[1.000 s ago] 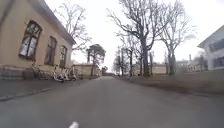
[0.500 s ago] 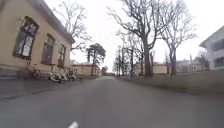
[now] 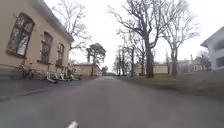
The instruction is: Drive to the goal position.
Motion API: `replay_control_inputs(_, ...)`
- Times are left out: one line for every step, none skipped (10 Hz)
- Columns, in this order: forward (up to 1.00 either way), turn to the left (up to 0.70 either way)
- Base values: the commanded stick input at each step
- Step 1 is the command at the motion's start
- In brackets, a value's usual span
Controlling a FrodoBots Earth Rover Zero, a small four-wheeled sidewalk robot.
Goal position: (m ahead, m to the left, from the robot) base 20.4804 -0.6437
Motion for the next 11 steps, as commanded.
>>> replay_control_inputs(1.0,0.0)
replay_control_inputs(1.0,0.0)
replay_control_inputs(1.0,0.0)
replay_control_inputs(1.0,0.0)
replay_control_inputs(1.0,0.0)
replay_control_inputs(1.0,0.0)
replay_control_inputs(1.0,0.0)
replay_control_inputs(1.0,0.0)
replay_control_inputs(1.0,0.0)
replay_control_inputs(1.0,0.0)
replay_control_inputs(1.0,0.0)
